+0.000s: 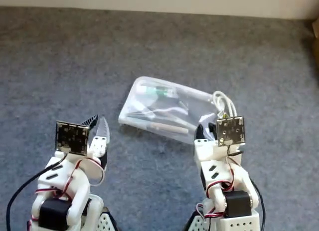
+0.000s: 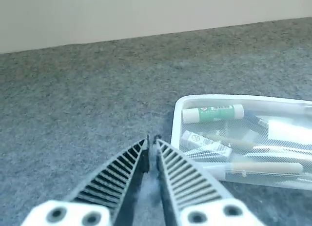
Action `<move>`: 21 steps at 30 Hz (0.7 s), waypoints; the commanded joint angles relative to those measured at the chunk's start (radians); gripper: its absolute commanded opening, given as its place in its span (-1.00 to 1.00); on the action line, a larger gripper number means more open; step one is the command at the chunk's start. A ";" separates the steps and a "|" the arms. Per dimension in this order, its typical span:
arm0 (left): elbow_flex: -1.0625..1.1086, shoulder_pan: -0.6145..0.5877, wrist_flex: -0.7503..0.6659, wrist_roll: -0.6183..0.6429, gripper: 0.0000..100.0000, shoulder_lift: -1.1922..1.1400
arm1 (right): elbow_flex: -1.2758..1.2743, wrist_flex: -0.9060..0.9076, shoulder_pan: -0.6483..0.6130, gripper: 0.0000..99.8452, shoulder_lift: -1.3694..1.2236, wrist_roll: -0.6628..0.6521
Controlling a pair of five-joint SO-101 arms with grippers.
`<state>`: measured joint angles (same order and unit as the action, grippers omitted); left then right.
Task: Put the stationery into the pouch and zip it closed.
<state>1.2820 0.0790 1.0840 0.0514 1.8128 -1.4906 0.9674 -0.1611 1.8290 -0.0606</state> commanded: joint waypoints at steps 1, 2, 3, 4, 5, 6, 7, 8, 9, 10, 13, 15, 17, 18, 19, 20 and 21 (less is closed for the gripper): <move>0.038 -0.008 -0.100 -0.021 -0.99 0.012 | -0.036 -0.001 -0.012 -0.85 0.002 0.018; 0.054 -0.008 -0.123 -0.021 -0.99 0.012 | -0.062 -0.001 -0.012 -0.85 0.002 0.023; 0.071 -0.008 -0.144 -0.021 -0.99 0.012 | -0.090 -0.005 -0.012 -0.85 0.002 0.025; 0.087 -0.008 -0.166 -0.021 -0.99 0.012 | -0.117 -0.022 -0.012 -0.85 0.002 0.025; 0.104 -0.008 -0.184 -0.021 -0.99 0.012 | -0.143 -0.048 -0.007 -0.85 0.002 0.025; 0.120 -0.010 -0.199 -0.021 -0.99 0.012 | -0.170 -0.076 -0.005 -0.85 0.002 0.025; 0.142 -0.012 -0.213 -0.023 -0.99 0.012 | -0.194 -0.101 0.001 -0.85 0.002 0.025; 0.166 -0.013 -0.230 -0.023 -0.99 0.012 | -0.219 -0.127 0.010 -0.85 0.002 0.025; 0.196 -0.013 -0.250 -0.023 -0.99 0.012 | -0.242 -0.151 0.021 -0.85 0.002 0.025; 0.231 -0.015 -0.269 -0.023 -0.99 0.012 | -0.262 -0.177 0.035 -0.85 0.002 0.025; 0.334 -0.016 -0.305 -0.023 -0.99 0.012 | -0.294 -0.194 0.062 -0.86 0.002 0.026; 0.390 -0.021 -0.311 -0.023 -0.99 0.012 | -0.297 -0.153 0.062 -0.86 0.002 0.026; 0.415 -0.048 -0.308 -0.023 -0.99 0.007 | -0.297 -0.108 0.061 -0.86 0.002 0.026; 0.414 -0.068 -0.308 -0.023 -0.99 0.007 | -0.297 -0.088 0.061 -0.86 0.002 0.026; 0.414 -0.091 -0.308 -0.023 -0.99 0.007 | -0.297 -0.067 0.064 -0.86 0.002 0.026; 0.414 -0.117 -0.308 -0.023 -0.99 0.007 | -0.297 -0.042 0.064 -0.86 0.002 0.026; 0.414 -0.143 -0.308 -0.023 -0.99 0.007 | -0.297 -0.015 0.064 -0.86 0.002 0.026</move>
<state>1.6747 0.0023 0.7956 0.0376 1.8128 -1.6701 0.8953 -0.1074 1.8197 -0.0437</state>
